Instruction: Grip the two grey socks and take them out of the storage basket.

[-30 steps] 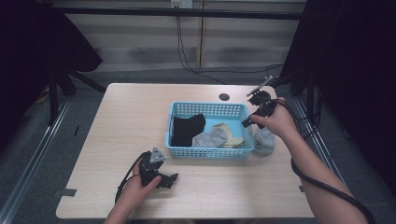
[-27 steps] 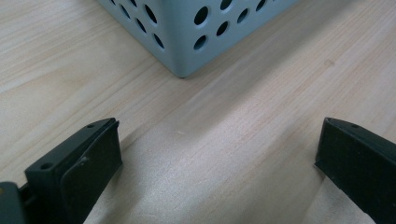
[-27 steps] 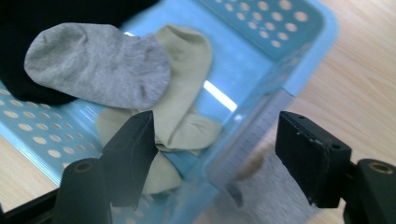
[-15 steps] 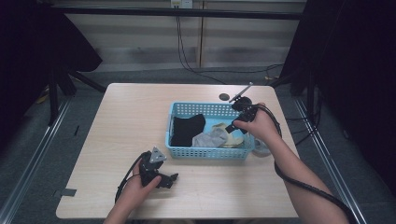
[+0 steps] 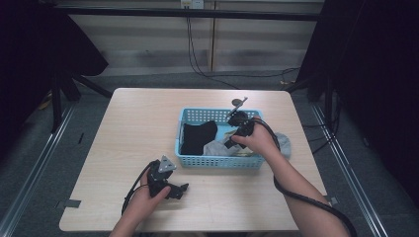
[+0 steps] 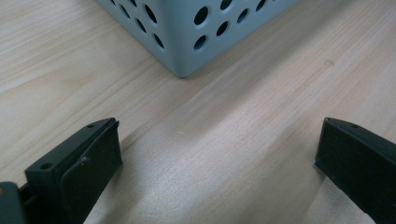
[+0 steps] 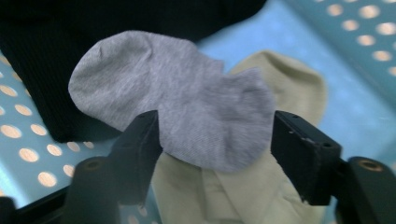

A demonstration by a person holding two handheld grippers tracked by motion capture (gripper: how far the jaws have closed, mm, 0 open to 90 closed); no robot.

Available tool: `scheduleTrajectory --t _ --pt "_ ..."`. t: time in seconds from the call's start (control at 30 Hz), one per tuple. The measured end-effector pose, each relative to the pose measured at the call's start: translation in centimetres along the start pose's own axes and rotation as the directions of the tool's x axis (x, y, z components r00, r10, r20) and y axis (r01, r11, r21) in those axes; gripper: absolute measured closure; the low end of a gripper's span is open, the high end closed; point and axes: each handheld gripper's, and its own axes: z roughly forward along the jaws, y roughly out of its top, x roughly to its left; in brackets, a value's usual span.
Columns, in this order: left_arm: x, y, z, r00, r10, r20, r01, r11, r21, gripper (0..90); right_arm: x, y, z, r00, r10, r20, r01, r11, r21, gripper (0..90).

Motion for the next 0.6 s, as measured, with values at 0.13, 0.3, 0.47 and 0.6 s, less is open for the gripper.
scheduleTrajectory --t 0.13,0.3,0.47,0.6 --pt "0.0 0.0 0.0 1.0000 0.000 0.000 0.000 1.0000 0.000 0.0 0.2 0.2 1.2 0.9999 -0.006 -0.011 0.006 1.000 0.030 42.1" --pt "0.0 0.0 0.0 1.0000 0.001 0.001 -0.001 1.0000 0.001 0.0 0.2 0.4 1.9 0.9996 -0.009 -0.026 0.011 0.998 0.055 51.5" --pt "0.0 0.0 0.0 1.0000 0.000 -0.001 0.000 1.0000 0.001 0.0 0.5 0.6 2.9 0.9983 -0.038 -0.043 0.042 0.996 0.084 55.4" --pt "0.0 0.0 0.0 1.0000 0.000 -0.001 0.000 1.0000 0.001 0.0 1.0 0.9 3.8 0.9971 -0.070 -0.030 0.074 0.989 0.128 59.4"
